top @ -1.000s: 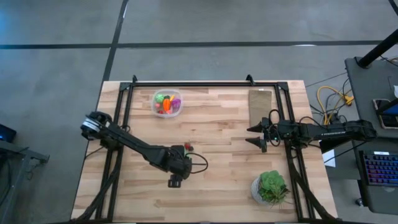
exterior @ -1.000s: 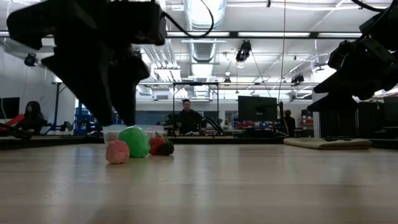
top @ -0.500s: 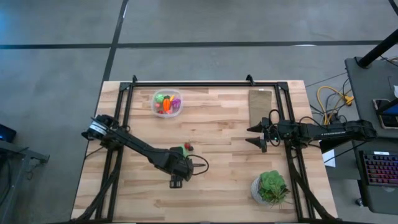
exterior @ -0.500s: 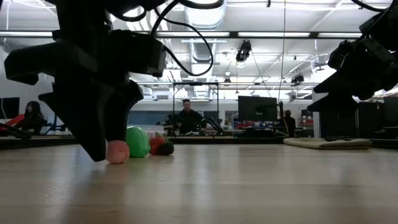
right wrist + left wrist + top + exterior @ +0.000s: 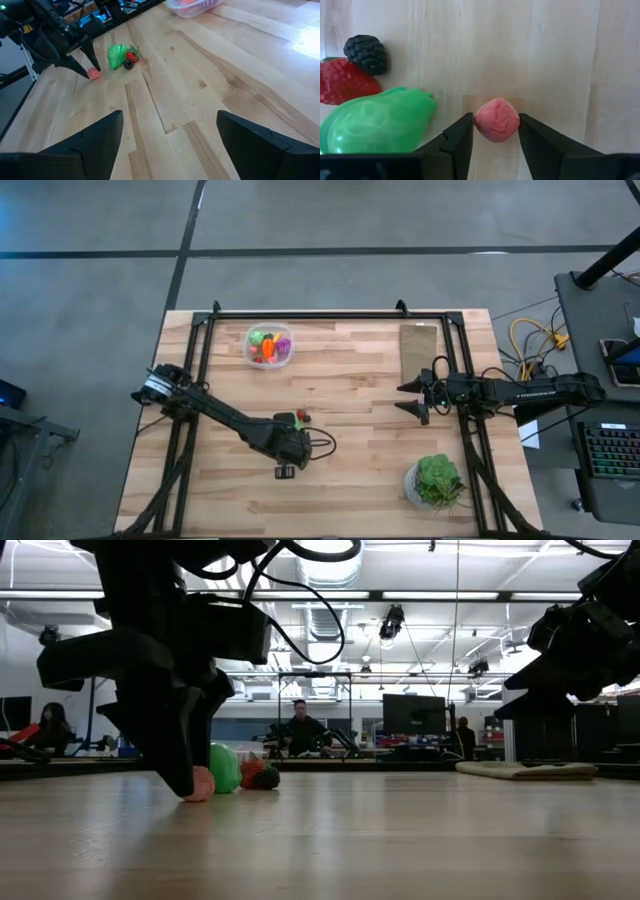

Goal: Pick and placing Produce into tupperware
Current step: Put the peach into the transparent bin, then put the pear into the transparent bin

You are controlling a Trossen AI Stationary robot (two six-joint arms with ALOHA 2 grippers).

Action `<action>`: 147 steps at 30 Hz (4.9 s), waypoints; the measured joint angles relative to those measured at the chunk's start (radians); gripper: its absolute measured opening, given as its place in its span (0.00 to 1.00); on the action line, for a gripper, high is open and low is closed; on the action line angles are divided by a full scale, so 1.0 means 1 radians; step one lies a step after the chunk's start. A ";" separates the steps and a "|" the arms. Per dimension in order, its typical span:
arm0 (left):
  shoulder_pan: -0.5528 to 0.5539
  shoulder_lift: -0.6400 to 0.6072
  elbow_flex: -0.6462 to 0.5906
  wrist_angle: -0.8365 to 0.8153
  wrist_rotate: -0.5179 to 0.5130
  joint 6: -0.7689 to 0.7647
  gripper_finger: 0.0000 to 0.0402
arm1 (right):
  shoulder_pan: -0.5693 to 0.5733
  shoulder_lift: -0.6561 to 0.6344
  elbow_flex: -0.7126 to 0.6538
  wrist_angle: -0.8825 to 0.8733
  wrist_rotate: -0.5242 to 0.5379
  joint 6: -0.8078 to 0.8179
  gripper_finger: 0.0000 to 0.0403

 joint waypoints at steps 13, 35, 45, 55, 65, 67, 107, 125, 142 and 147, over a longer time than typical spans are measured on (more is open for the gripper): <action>0.013 -0.071 0.008 -0.079 0.004 0.001 0.30 | 0.000 0.000 0.000 0.000 0.000 0.000 0.78; 0.545 -0.497 0.003 -0.370 -0.183 -0.232 0.23 | 0.000 0.000 0.000 0.000 0.000 0.000 0.78; 0.948 -0.451 0.003 -0.359 -0.049 -0.066 0.23 | 0.000 0.000 0.000 0.000 0.000 0.000 0.78; 1.130 -0.262 0.004 -0.285 0.113 -0.037 0.23 | 0.000 0.000 0.000 0.000 0.000 0.000 0.78; 1.135 -0.080 0.008 -0.229 0.137 0.057 0.24 | 0.000 0.000 0.000 0.000 0.000 0.000 0.78; 1.134 -0.072 0.008 -0.215 0.132 0.056 0.27 | 0.000 0.000 0.000 0.000 0.000 0.000 0.78; 0.500 -0.422 0.004 -0.164 0.259 0.350 0.55 | 0.000 0.000 0.000 0.001 0.000 0.000 0.78; 0.228 -0.222 0.005 -0.153 0.083 0.342 0.55 | 0.000 0.000 0.000 0.001 0.000 0.000 0.78; 0.226 -0.158 0.006 -0.144 0.035 0.216 0.55 | 0.000 0.000 0.000 0.000 0.000 0.000 0.78; 0.228 -0.179 0.043 -0.139 0.029 0.218 0.55 | 0.000 0.000 0.000 0.000 0.000 0.000 0.78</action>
